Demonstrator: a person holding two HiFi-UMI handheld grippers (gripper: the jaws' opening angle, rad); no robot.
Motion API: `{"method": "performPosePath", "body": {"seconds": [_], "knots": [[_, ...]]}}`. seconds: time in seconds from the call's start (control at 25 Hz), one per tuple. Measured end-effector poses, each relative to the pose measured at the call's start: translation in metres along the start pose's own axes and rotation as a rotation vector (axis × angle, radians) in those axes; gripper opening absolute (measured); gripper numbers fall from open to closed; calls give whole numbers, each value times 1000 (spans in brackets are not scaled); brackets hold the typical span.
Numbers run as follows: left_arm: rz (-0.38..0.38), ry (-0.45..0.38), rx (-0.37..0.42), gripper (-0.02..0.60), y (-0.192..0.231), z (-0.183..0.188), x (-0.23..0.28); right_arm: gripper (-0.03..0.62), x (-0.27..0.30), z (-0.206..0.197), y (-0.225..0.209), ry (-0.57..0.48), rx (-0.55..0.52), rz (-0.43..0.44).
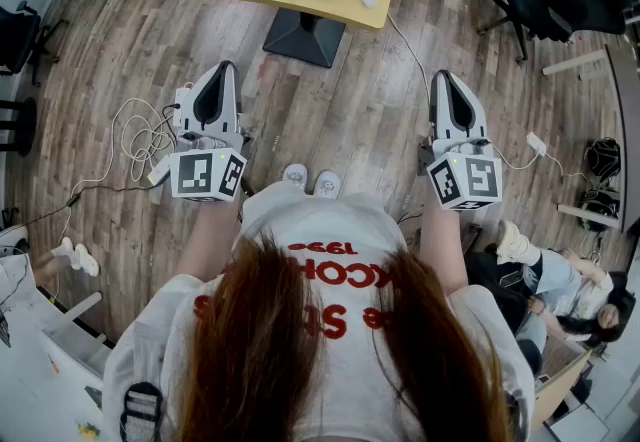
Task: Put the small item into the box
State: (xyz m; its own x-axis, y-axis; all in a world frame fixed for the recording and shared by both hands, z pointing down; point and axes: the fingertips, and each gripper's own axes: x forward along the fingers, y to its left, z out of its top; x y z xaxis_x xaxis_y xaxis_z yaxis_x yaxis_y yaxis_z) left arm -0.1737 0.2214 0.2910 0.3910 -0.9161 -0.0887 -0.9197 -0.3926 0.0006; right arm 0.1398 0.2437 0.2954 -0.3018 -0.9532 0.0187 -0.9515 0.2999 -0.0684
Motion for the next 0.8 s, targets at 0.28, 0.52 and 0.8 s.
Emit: {"method": "performPosePath", "body": {"seconds": [0.28,0.52,0.8], "knots": [[7,-1,11,6,-7,0,1,5,-3,1,-5,-3,-2,10],[36,-3,27,6,-7,2,1,5,-2,2,-9,-11,30,57],[50,21,27,6,-9,-6,17,5,12,-6,-22,9,60,75]]}}
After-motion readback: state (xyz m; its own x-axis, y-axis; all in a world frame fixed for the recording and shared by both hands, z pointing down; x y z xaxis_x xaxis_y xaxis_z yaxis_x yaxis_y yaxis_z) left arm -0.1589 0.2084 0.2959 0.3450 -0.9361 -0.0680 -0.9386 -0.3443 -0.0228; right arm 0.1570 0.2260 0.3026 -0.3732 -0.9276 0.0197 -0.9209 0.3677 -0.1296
